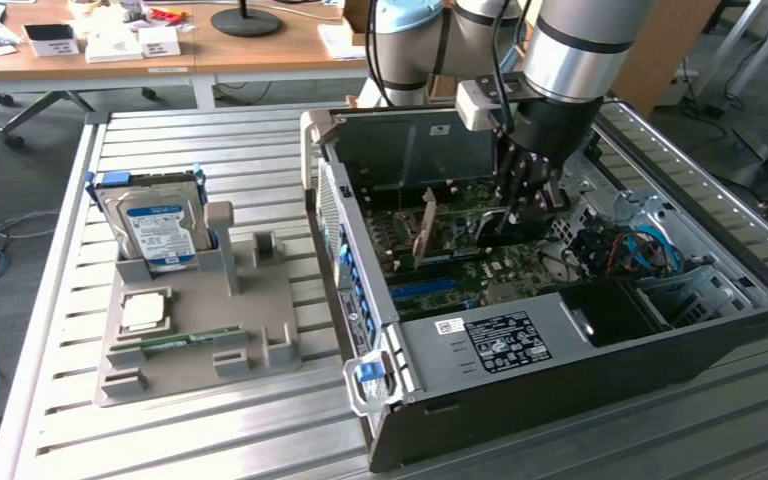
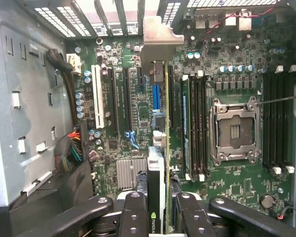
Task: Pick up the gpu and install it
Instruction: 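Insert the gpu into the slot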
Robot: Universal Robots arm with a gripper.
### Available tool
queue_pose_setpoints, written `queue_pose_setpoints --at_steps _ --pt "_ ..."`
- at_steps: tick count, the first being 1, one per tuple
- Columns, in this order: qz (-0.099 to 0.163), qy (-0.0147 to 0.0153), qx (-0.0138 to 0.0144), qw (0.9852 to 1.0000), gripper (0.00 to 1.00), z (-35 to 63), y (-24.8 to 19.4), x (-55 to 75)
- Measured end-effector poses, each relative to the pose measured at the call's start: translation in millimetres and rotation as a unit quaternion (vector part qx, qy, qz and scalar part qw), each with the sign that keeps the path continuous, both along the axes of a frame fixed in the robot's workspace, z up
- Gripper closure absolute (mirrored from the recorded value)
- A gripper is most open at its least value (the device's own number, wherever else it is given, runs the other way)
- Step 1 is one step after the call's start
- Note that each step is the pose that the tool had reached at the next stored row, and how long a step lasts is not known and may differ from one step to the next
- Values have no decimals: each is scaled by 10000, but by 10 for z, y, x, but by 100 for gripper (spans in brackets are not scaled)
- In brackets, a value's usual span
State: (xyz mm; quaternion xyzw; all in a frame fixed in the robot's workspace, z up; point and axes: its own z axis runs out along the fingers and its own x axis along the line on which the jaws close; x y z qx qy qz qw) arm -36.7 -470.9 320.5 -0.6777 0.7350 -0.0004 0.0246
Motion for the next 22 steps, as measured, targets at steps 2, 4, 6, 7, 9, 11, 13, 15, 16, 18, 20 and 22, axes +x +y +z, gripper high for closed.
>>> queue_pose_setpoints --at_steps 2,4,6,7,9,11,13,15,16,18,20,22 --pt "0 0 -1 10000 73 0 0 0" --pt "0 0 0 10000 73 0 0 0" --pt "-1 0 1 10000 73 -4 1 -8" --pt "-1 0 1 10000 73 -6 2 -15" --pt "-1 0 0 10000 73 -7 3 -25" --pt "0 0 0 10000 73 -7 3 -25" --pt "-1 0 0 10000 73 -8 4 -30" --pt "-1 0 1 10000 73 -10 6 -41" --pt "0 0 1 10000 73 -10 7 -45" --pt "0 0 0 10000 73 -10 7 -45" --pt "0 0 0 10000 73 -10 7 -47" --pt "0 0 1 10000 73 -10 7 -47"
